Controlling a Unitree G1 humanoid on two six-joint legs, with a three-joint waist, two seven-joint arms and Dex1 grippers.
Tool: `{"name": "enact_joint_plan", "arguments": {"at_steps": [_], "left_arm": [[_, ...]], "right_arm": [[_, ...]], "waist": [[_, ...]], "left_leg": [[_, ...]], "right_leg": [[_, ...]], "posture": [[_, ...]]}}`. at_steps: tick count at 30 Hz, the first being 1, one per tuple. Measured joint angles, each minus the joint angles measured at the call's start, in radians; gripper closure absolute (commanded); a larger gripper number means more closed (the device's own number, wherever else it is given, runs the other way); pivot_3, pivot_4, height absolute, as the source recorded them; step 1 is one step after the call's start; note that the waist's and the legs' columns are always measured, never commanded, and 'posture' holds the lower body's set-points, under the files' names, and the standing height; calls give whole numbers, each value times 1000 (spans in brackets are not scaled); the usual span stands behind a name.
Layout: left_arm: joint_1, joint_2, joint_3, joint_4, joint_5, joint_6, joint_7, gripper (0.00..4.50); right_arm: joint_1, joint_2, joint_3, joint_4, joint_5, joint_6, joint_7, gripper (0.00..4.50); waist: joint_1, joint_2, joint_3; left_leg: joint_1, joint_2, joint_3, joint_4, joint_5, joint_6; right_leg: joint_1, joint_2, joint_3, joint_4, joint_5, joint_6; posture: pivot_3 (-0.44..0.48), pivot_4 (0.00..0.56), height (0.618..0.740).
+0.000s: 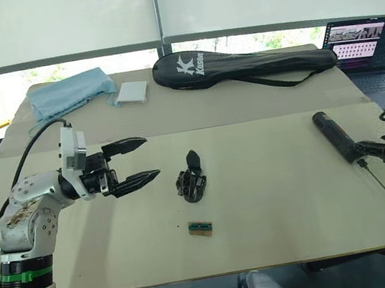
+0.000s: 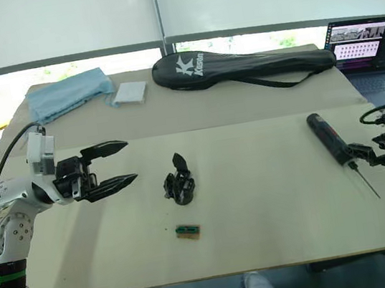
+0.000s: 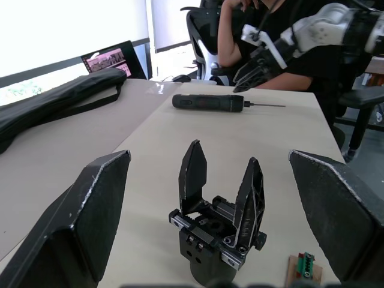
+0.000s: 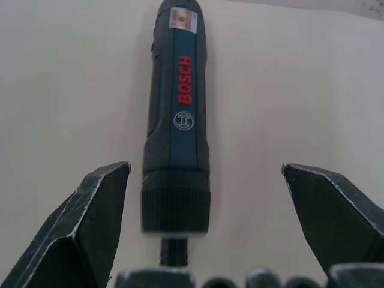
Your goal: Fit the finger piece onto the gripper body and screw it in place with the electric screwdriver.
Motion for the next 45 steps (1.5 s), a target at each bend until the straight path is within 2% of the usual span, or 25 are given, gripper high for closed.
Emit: {"name": "enact_joint_plan", "arguments": {"at_steps": [5,12,15,20,25,29,33,35,38,41,45], "left_arm": [[28,5,1,-28,-12,9,-11,47],[44,15,2,-49,-31,25,-20,47],[46,16,2,-49,-31,25,-22,0],[46,16,-3,-48,-30,23,-31,0],[43,19,-14,-35,-29,23,-52,0],[73,41,-15,-22,-19,-7,-102,0],[114,45,-6,59,26,-125,-167,0],[151,58,-4,92,64,-197,-203,0],[197,60,-3,107,96,-276,-238,0],[263,48,0,106,103,-329,-249,0],[317,29,-5,100,111,-366,-249,0]], "right_arm": [[-177,75,89,273,-132,-111,52,0],[-255,107,95,413,-188,-154,134,0],[-257,120,86,423,-190,-171,159,848],[-247,121,70,424,-200,-218,155,2543],[-204,113,29,373,-187,-253,172,2584],[-117,64,-30,114,-120,-111,231,2584],[82,14,-107,-381,-11,139,232,2584],[183,15,-139,-646,60,283,208,2584],[298,37,-145,-940,126,395,157,2584],[433,50,-100,-1110,100,360,111,2584],[525,100,-49,-1158,84,341,65,2584]], "waist": [[-3,0,0],[-10,0,0],[-16,1,0],[-23,1,0],[-24,6,3],[-23,14,6],[-21,15,7],[-23,15,6],[-17,15,7],[0,13,7],[14,12,8]], "left_leg": [[0,0,0,0,0,0],[0,0,0,0,1,-2],[0,0,0,0,1,-3],[1,0,0,-1,2,-5],[1,-1,0,0,2,-5],[1,0,0,-1,3,-6],[1,2,0,-1,4,-8],[2,2,0,-2,4,-9],[1,2,-1,-1,1,-13],[1,2,-1,-1,1,-11],[0,-1,-1,1,1,-9]], "right_leg": [[0,0,0,-2,0,1],[0,0,-1,-1,0,1],[0,-1,-1,-1,0,1],[0,-1,-1,0,1,0],[0,-1,-1,1,0,0],[-1,-1,-1,3,0,0],[-2,0,-2,5,-1,-3],[-2,0,-2,6,-2,-3],[-2,0,-2,6,-1,-3],[-2,-1,-2,5,-1,-3],[-2,-2,-2,4,0,-1]], "posture": [[0,150,740],[0,150,740],[0,150,740],[0,150,740],[0,150,740],[0,150,740],[0,150,740],[0,150,740],[0,150,740],[0,150,740],[0,150,740]]}}
